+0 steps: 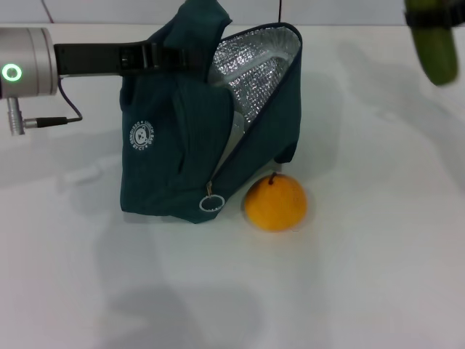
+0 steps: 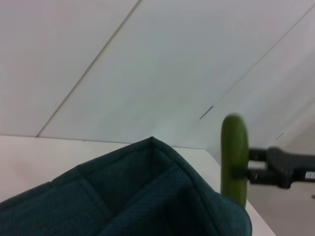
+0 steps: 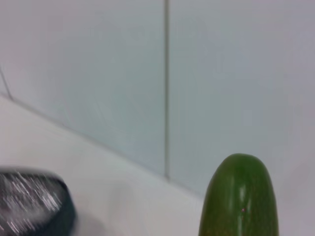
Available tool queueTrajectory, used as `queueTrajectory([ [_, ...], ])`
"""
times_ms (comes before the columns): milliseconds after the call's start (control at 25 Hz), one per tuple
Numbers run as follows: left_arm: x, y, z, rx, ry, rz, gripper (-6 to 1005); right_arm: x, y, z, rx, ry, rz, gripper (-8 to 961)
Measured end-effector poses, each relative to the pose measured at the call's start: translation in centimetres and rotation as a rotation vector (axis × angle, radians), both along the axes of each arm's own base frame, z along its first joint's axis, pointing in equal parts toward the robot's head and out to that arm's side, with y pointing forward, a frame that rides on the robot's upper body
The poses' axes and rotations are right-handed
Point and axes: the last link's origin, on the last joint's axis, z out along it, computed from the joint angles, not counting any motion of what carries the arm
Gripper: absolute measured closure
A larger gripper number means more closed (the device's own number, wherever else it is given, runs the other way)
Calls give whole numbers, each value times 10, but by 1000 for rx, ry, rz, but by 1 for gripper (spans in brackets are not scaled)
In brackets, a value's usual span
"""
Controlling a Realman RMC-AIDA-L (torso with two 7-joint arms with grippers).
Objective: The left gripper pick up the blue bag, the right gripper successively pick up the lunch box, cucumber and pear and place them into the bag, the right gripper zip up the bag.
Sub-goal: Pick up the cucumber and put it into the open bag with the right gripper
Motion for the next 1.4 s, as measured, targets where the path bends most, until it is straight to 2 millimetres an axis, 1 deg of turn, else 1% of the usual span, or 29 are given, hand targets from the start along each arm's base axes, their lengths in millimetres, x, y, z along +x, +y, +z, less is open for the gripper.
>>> queueTrajectory([
  [120,1,0,0,-1,-1,-3,954,-15,-4,-1,2,96,141,318],
  [320,3,1,0,2,-14,-7,954,-41,-16,0,3,360,404,317],
  [440,3,0,0,2,-14,-7,954,-48,-22,-2,0,465,520,317],
  [520,3,1,0,4,-12,-11,954,-49,-22,-7,-11,514,549,317],
  [640,4,1,0,5,-13,-14,954,-47,-17,-22,-47,538,537,317],
  [760,4,1,0,5,-14,-14,954,-47,-11,-41,-96,541,526,317],
  [960,4,1,-1,6,-19,-15,954,-45,-7,-70,-154,517,518,317],
  [1080,4,1,-1,5,-20,-14,954,-44,-7,-81,-172,491,524,317],
  [1160,4,0,-2,4,-22,-12,954,-43,-7,-85,-174,475,529,317],
  [1400,3,1,-4,4,-22,-14,954,-32,-7,-99,-179,430,490,317],
])
